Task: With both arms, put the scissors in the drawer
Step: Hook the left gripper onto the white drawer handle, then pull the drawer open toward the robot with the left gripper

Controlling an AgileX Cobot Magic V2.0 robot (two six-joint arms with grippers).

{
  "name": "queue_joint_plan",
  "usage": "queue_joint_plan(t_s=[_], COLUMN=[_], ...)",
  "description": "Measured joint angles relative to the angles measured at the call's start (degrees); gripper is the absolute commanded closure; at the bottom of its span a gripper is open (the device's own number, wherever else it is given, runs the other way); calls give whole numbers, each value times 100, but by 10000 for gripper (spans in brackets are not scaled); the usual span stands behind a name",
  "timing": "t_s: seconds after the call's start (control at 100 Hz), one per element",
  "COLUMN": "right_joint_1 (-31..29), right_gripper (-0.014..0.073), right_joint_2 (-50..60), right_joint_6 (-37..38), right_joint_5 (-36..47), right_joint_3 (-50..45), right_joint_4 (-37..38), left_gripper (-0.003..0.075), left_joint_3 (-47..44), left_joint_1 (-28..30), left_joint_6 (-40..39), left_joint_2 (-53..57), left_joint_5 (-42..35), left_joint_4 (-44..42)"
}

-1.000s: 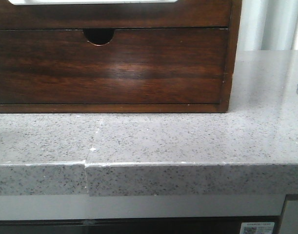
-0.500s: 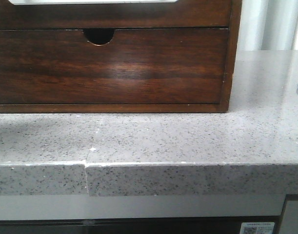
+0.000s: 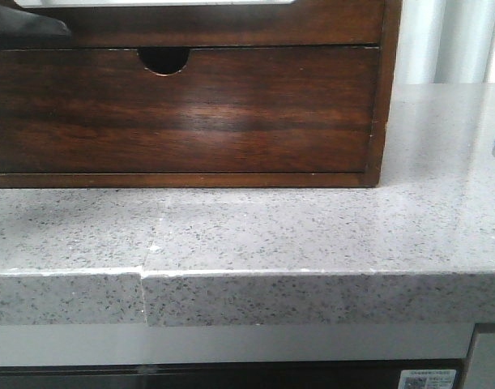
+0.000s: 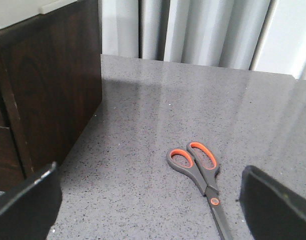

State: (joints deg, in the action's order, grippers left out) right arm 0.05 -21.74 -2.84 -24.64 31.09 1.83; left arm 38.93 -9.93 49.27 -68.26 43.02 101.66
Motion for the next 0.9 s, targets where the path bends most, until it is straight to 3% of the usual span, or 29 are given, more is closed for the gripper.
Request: queue_joint_plan(t_s=[0.13, 0.41, 0.9], right_joint_1=[0, 0, 0], right_gripper=[-59, -59, -59], right_joint_2=[0, 0, 0], right_joint_6=[0, 0, 0], right_joint_5=[0, 0, 0], right_joint_3=[0, 0, 0], right_joint_4=[0, 0, 0], left_gripper=[362, 479, 588], left_joint_3=[13, 15, 15], left_joint_1=[0, 0, 0], left_joint_6=[0, 13, -348], left_joint_2=[-64, -64, -64], left_joint_5=[60, 160, 329], left_joint_4=[36, 91, 206])
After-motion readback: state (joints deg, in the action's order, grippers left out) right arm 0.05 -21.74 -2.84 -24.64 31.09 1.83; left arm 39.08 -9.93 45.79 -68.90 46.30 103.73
